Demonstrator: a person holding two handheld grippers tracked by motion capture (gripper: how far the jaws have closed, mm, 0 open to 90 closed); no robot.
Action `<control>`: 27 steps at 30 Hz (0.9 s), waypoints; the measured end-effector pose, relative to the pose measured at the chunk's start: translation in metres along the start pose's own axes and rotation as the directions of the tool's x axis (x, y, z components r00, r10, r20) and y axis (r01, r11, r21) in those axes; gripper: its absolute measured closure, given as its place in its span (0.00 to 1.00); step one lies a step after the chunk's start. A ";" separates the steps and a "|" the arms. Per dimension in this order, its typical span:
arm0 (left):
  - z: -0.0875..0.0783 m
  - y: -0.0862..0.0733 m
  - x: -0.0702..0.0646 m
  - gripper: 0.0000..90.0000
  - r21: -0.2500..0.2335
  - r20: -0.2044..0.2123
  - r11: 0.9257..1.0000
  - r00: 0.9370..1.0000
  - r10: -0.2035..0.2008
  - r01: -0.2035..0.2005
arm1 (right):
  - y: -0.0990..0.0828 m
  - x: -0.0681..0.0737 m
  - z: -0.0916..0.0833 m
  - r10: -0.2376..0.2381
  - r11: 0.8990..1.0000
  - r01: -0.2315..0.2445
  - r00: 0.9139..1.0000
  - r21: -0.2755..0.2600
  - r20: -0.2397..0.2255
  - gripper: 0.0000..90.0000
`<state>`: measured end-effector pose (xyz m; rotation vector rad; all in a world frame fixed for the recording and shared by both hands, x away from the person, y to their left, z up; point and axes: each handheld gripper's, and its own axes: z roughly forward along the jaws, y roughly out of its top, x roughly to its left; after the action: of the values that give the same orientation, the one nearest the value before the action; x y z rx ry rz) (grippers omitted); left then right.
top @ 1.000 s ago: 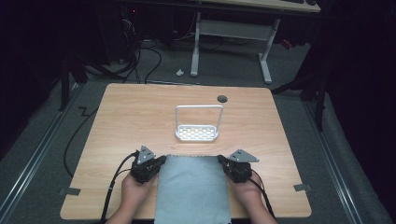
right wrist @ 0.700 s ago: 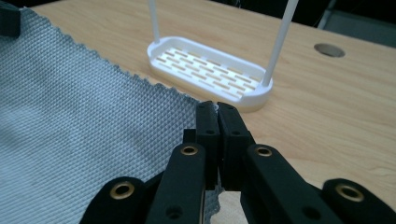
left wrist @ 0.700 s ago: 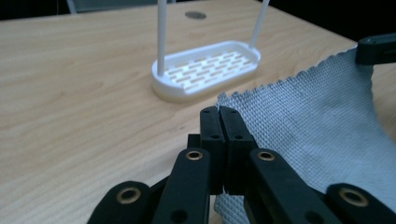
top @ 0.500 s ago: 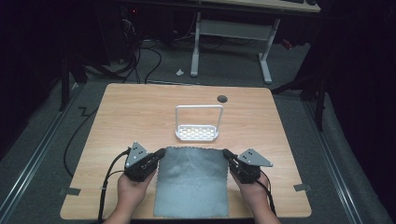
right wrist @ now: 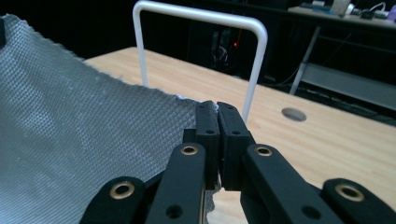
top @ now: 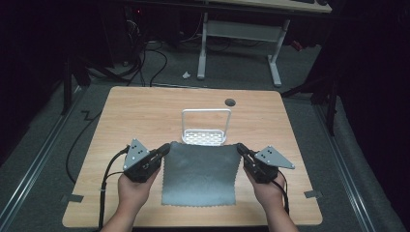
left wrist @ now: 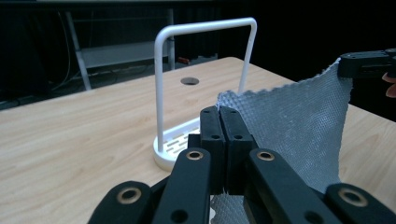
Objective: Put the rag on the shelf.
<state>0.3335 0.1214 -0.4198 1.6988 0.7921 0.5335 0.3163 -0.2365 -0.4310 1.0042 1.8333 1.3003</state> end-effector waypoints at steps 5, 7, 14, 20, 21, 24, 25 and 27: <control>0.002 0.011 0.001 0.99 -0.024 -0.004 1.000 1.000 0.015 -0.015 | 0.012 -0.004 -0.003 0.003 0.999 -0.003 1.000 -0.034 0.007 0.99; 0.003 0.016 0.002 0.99 -0.034 -0.008 0.999 1.000 0.019 -0.020 | 0.018 -0.006 -0.004 0.001 0.999 -0.001 1.000 -0.044 0.013 0.99; 0.006 0.036 0.004 0.99 -0.070 -0.017 0.997 0.999 0.040 -0.041 | 0.036 -0.012 -0.007 -0.010 0.996 0.012 1.000 -0.084 0.024 0.99; 0.008 0.053 0.006 0.99 -0.093 -0.030 0.993 0.997 0.066 -0.069 | 0.051 -0.018 -0.007 0.010 0.994 -0.007 1.000 -0.109 0.027 0.99; 0.009 0.056 0.006 0.99 -0.094 -0.034 0.993 0.997 0.075 -0.078 | 0.055 -0.019 -0.007 0.012 0.994 -0.008 1.000 -0.111 0.028 0.99; 0.013 0.065 0.008 0.99 -0.097 -0.044 0.990 0.994 0.096 -0.100 | 0.068 -0.026 -0.005 0.008 0.992 -0.004 0.999 -0.128 0.036 0.99; 0.014 0.068 0.009 0.99 -0.100 -0.045 0.990 0.994 0.098 -0.102 | 0.068 -0.026 -0.005 0.008 0.992 -0.004 0.999 -0.128 0.036 0.99; 0.018 0.073 0.010 0.99 -0.103 -0.049 0.989 0.993 0.104 -0.109 | 0.073 -0.029 -0.004 0.015 0.991 -0.009 0.999 -0.134 0.041 0.99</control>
<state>0.3697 0.1068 -0.3552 1.6429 0.6947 0.6768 0.3428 -0.2484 -0.3573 0.9647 1.6869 1.3795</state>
